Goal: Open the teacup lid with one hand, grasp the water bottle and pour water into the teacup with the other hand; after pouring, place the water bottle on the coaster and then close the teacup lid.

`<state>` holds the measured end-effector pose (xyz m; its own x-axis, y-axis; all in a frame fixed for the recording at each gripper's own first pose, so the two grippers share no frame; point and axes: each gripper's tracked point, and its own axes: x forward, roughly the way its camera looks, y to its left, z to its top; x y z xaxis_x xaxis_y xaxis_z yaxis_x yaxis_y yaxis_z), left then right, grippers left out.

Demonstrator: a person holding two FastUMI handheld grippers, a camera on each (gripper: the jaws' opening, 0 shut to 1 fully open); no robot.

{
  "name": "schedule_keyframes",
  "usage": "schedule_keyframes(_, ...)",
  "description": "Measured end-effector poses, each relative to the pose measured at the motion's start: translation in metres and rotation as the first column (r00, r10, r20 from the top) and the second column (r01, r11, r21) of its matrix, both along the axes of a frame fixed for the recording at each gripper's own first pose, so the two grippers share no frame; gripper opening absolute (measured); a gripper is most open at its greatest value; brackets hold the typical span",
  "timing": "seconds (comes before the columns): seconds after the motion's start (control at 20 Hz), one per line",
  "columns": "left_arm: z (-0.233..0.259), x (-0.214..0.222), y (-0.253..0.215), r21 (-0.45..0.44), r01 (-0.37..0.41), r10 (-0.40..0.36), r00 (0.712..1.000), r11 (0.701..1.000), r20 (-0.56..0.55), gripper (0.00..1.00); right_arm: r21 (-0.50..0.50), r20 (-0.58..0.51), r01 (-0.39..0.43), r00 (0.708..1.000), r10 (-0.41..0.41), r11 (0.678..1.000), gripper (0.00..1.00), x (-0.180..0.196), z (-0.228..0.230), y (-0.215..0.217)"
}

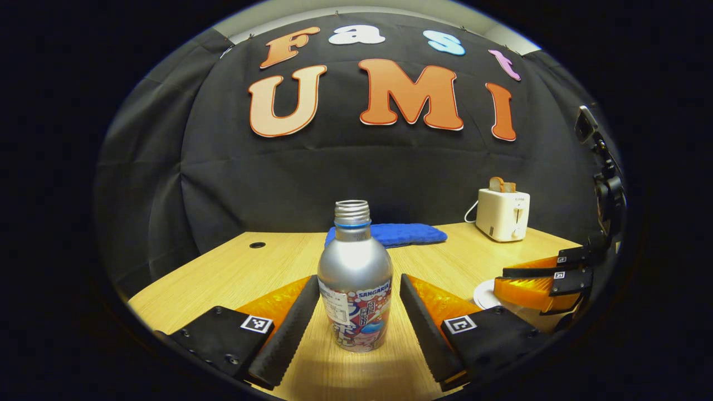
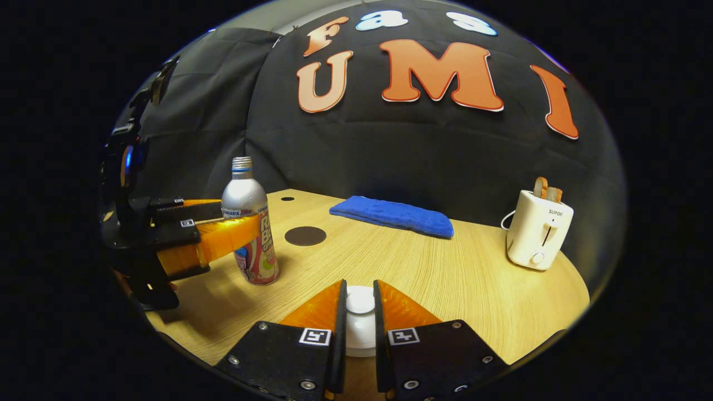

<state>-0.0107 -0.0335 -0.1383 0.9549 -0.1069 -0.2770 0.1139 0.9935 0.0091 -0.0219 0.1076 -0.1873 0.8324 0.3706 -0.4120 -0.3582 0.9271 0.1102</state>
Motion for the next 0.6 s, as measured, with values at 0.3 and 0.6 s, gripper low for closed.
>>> schedule_keyframes(0.3,-0.028,0.002,-0.001,-0.017,-0.005,0.003,0.996,1.000,-0.090,0.94,0.014,0.056,0.040,0.998,-0.041,0.999,0.23,0.003,0.022,-0.018)
schedule_keyframes(0.6,-0.043,0.001,0.002,0.017,-0.012,0.014,0.991,1.000,-0.136,0.92,0.010,0.092,0.104,0.990,-0.105,0.994,0.23,0.004,0.038,-0.049)
